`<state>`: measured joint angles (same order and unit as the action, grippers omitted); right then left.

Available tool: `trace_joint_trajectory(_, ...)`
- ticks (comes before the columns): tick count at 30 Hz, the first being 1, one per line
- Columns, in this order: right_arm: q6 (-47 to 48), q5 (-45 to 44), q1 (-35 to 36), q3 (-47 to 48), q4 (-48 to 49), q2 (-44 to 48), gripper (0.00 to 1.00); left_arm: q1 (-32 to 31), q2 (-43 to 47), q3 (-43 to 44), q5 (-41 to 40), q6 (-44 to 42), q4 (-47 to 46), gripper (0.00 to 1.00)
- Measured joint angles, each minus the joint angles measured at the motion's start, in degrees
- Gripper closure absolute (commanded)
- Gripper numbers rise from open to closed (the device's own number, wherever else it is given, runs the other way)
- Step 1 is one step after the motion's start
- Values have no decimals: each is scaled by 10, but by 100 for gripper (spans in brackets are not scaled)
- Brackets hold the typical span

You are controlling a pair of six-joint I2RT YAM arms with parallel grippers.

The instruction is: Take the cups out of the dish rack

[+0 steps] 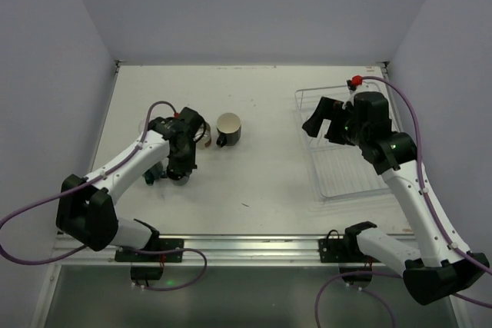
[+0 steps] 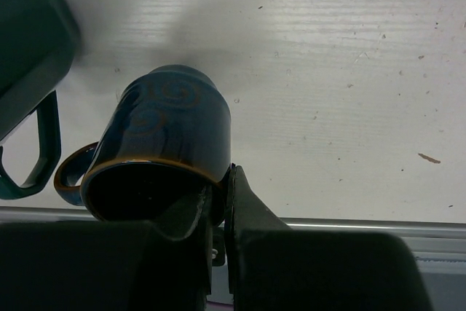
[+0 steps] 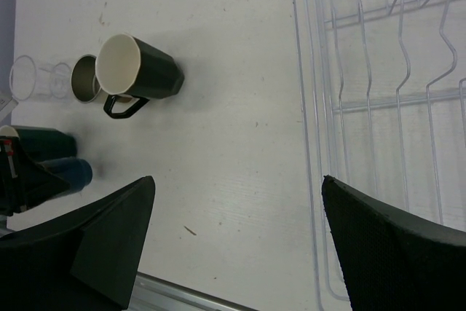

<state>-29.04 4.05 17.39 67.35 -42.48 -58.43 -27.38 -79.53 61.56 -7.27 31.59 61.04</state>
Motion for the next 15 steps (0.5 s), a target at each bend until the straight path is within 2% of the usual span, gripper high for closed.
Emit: trace_joint_trajectory(15, 16, -1, 9, -9, 0, 0, 1, 0, -83, 0, 7, -16, -51, 100)
